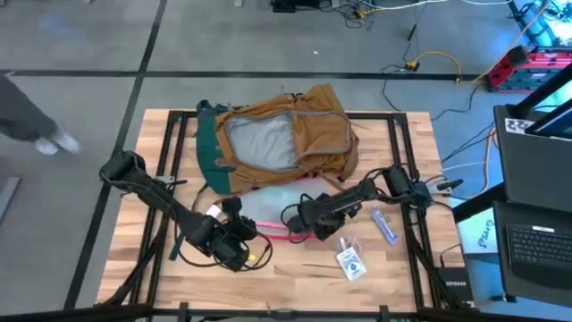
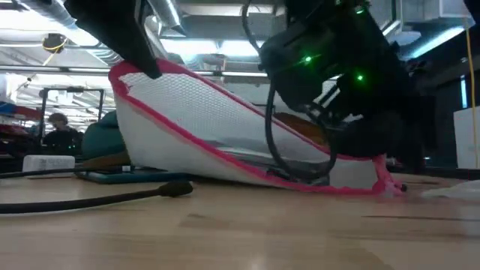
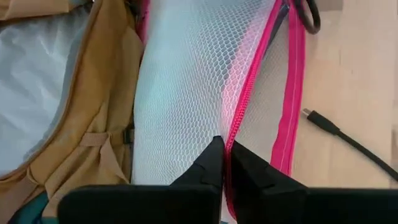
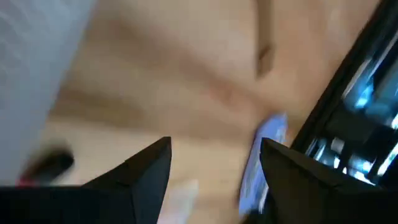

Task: Unpack backpack
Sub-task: Put the blue chocolate bar into the pink zipper pouch

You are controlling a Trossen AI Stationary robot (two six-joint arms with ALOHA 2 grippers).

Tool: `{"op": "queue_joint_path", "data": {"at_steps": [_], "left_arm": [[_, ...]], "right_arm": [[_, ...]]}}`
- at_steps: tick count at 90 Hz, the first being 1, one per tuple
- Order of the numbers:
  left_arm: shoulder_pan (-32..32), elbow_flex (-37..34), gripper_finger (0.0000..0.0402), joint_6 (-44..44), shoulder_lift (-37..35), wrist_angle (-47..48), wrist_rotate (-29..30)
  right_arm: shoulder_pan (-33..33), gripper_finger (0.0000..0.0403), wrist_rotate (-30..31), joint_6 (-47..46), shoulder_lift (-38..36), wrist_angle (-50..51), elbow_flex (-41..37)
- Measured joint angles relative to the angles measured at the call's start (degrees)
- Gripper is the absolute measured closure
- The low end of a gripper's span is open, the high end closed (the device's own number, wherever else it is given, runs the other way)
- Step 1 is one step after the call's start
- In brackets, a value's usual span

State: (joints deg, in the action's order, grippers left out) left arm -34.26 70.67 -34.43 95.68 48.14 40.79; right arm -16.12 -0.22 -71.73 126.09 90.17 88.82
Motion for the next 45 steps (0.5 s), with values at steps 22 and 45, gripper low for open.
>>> {"op": "queue_joint_path", "data": {"at_steps": [22, 45], "left_arm": [[-0.61, 0.0, 0.0402, 0.0, 0.0, 0.14, -0.12], [-1.01, 0.0, 0.0401, 2.15, 0.0, 0.65, 0.35]], "right_arm": [[0.25, 0.0173, -1.66, 9.58, 0.02, -0.14, -0.01], [-4.78, 0.0173, 23.82, 1.49, -1.3, -0.05, 0.82]]}}
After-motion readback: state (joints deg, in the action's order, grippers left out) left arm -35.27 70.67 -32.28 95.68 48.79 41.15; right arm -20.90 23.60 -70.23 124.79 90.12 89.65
